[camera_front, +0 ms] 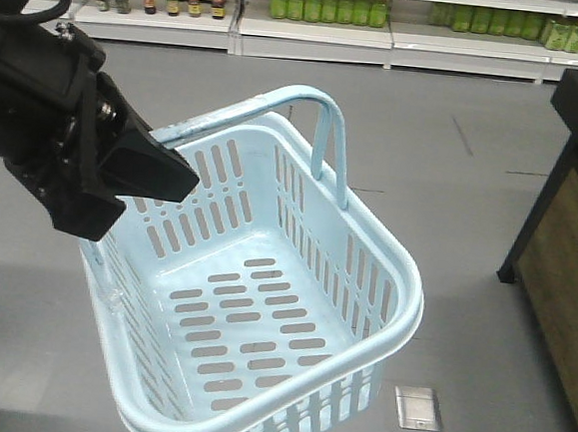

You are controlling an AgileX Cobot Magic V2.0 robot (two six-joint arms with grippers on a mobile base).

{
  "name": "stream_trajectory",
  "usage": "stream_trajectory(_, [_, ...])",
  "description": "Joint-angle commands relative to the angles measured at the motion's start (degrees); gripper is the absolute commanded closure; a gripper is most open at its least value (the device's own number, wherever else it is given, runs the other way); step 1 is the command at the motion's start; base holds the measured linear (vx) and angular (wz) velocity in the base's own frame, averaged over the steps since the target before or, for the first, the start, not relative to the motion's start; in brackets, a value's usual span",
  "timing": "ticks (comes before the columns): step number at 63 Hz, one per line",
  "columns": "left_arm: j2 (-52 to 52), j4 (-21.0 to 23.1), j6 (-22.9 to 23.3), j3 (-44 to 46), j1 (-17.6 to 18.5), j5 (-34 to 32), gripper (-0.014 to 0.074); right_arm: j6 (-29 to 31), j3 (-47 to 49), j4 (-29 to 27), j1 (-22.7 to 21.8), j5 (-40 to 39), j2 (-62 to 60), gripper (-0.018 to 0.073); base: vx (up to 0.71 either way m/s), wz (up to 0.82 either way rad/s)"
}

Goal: Pick three apples into basket with both arms
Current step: 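Carry the basket in the left gripper while driving back into the aisle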

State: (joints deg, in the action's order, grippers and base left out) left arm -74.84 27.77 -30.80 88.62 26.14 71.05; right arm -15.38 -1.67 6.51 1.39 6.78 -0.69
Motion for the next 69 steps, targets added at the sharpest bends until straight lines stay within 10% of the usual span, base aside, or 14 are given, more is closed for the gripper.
stream_trajectory(1, [1.81, 2.74, 0.31, 1.74, 0.24, -3.49, 0.0602, 0.01, -0.69, 0.66, -0.24, -3.90, -0.66, 0.0564, -0.05, 0.44])
stream_trajectory(69, [1.81, 2.84, 0.31, 1.74, 0.24, -3.44, 0.0603, 0.01, -0.69, 0.66, -0.24, -3.90, -0.66, 0.0564, 0.08, 0.30])
